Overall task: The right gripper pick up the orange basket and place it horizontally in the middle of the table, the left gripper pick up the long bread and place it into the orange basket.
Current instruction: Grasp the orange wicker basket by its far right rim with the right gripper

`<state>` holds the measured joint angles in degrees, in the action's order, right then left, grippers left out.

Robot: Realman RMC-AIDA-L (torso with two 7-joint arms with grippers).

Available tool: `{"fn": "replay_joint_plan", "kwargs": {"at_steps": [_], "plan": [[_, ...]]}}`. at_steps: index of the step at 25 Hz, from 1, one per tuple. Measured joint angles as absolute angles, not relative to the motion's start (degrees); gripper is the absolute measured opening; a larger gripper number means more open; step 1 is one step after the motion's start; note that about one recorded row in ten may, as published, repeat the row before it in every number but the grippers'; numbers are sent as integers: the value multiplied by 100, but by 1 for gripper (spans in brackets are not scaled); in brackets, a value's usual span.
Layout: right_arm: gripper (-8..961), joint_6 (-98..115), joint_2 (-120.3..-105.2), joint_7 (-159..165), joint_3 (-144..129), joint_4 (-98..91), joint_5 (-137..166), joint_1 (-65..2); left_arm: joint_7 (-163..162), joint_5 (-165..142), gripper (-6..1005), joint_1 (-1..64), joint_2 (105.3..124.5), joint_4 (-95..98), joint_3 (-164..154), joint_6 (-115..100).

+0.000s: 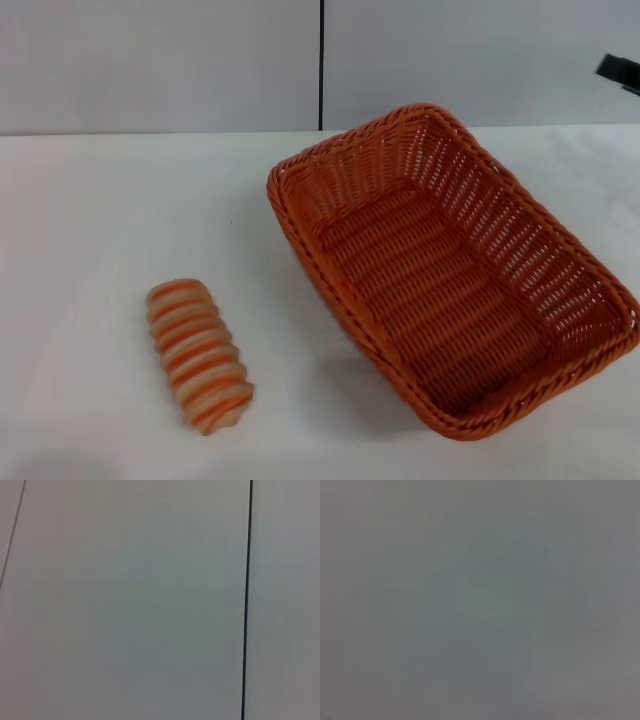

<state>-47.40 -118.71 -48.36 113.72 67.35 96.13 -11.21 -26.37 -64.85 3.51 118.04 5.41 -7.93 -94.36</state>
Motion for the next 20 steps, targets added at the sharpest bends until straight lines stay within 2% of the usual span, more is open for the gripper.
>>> {"fn": "replay_joint_plan", "kwargs": {"at_steps": [5, 8, 9, 14, 20], "plan": [[531, -5983, -11824, -2720, 11424, 7887, 12057, -1572, -2668, -6478, 831, 393, 11804, 616, -782, -9379], [530, -7151, -11685, -2182, 11695, 8007, 12658, -2092, -2658, -6485, 831, 401, 11804, 616, -782, -9372], [530, -7919, -11547, -1905, 11912, 7850, 12920, -2523, -2664, -6485, 830, 402, 11803, 615, -782, -9371], [527, -8736, -11428, -1525, 12049, 7544, 13573, -3100, -2688, -6478, 829, 384, 11804, 610, -782, -9367], [524, -8924, -11379, -1492, 12075, 6901, 13915, -3524, -2689, -6477, 828, 412, 11804, 603, -782, -9360]]}}
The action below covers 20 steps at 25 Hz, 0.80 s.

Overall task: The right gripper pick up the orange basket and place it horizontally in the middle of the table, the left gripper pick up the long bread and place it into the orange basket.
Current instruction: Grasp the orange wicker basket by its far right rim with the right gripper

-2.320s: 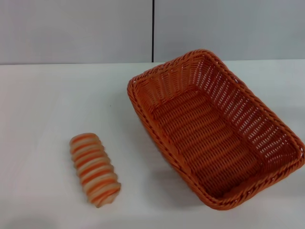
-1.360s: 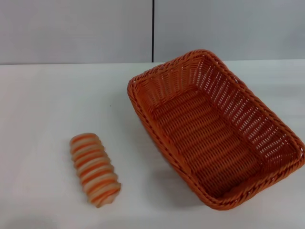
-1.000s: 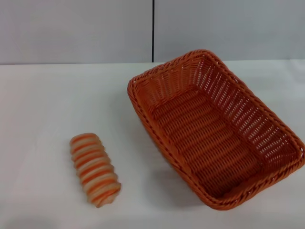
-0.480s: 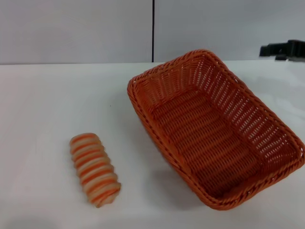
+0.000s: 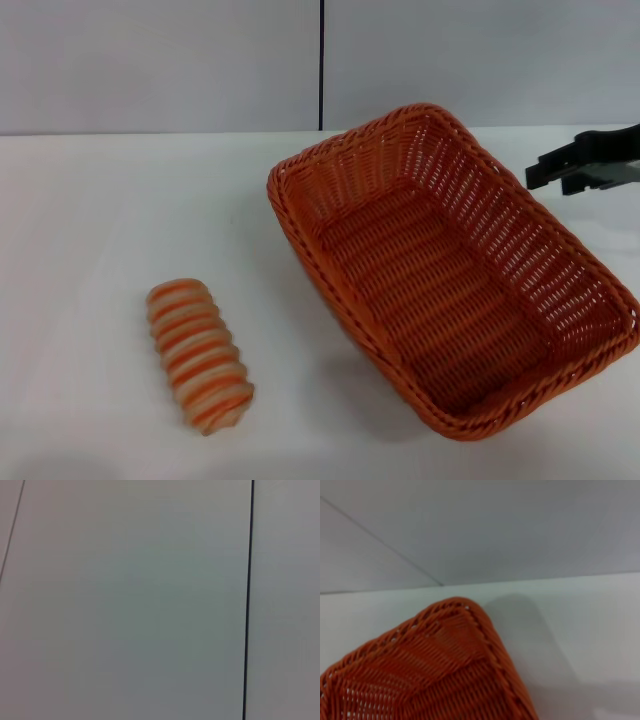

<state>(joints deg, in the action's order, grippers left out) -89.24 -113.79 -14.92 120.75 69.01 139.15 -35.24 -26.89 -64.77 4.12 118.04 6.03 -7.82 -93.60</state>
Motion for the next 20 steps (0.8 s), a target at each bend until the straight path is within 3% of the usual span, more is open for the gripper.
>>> {"fn": "replay_joint_plan", "kwargs": {"at_steps": [20], "plan": [[515, -7810, -11393, -2571, 12036, 4590, 13872, -4379, -2674, -6490, 823, 577, 11803, 606, -791, -9103]]}}
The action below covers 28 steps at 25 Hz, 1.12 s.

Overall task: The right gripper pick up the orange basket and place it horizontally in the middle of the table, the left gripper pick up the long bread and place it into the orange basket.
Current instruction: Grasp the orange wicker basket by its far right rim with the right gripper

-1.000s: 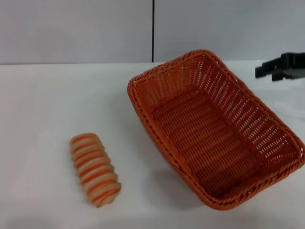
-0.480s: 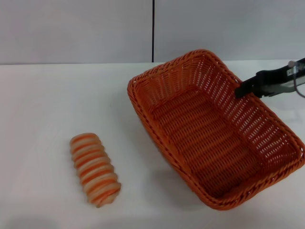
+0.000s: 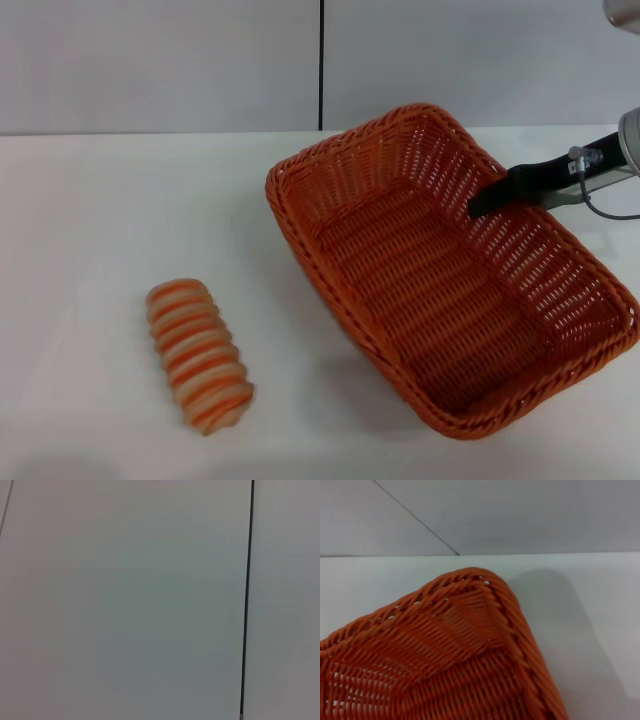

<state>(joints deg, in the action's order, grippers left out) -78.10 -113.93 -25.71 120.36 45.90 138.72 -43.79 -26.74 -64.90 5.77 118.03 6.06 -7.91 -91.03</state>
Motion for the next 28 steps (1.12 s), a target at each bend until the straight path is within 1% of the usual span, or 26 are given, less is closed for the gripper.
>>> {"fn": "replay_joint_plan", "kwargs": {"at_steps": [8, 13, 18, 25, 28], "plan": [[511, -7515, -11443, -2988, 12031, 4349, 13824, -4471, -2642, -6510, 821, 592, 11804, 567, -782, -9067], [303, -7479, -11468, -3183, 12029, 4339, 13720, -4480, -2642, -6514, 820, 604, 11809, 561, -782, -9067], [164, -7457, -11470, -3402, 12028, 4350, 13644, -4475, -2657, -6513, 818, 607, 11820, 535, -799, -9067], [154, -7927, -11462, -3561, 11725, 4953, 13685, -4453, -2684, -6512, 817, 595, 11821, 527, -809, -9068], [150, -8189, -11419, -3707, 11582, 5325, 13712, -4463, -2684, -6512, 816, 591, 11824, 524, -810, -9070]]}}
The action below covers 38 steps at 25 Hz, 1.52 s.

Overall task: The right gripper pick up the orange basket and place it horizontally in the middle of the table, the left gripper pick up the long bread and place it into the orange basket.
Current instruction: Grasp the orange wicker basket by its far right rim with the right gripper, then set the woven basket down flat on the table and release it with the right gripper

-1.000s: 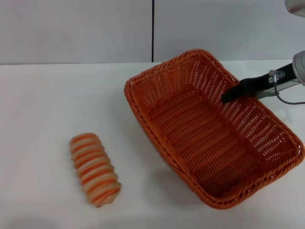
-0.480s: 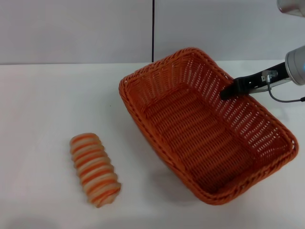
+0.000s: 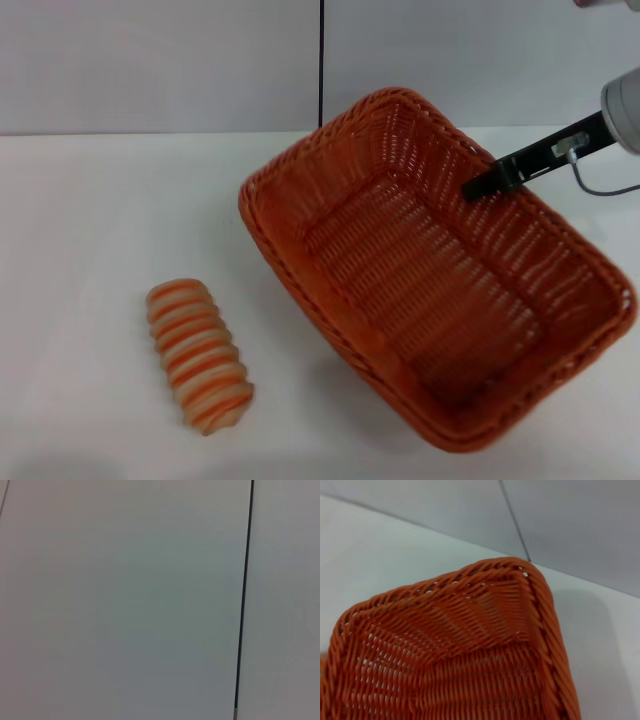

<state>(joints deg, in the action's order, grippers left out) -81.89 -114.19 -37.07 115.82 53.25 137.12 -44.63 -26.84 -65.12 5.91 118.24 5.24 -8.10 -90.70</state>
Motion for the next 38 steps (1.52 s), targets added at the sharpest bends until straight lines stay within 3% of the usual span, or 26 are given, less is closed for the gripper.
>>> {"fn": "replay_joint_plan", "kwargs": {"at_steps": [7, 25, 31, 38], "plan": [[147, -8588, -11368, -4247, 11220, 5730, 14676, -4703, -2680, -6512, 814, 506, 11828, 429, -824, -9078], [145, -7519, -11457, -5655, 10785, 6087, 14326, -4610, -2645, -6520, 810, -3, 11842, 106, -922, -9537], [145, -7197, -11620, -6645, 10773, 6147, 14092, -4381, -2645, -6522, 808, -76, 11844, 55, -972, -9590], [145, -7211, -11676, -7612, 10773, 6176, 13854, -4274, -2651, -6521, 807, -88, 11844, -18, -995, -9689]]}}
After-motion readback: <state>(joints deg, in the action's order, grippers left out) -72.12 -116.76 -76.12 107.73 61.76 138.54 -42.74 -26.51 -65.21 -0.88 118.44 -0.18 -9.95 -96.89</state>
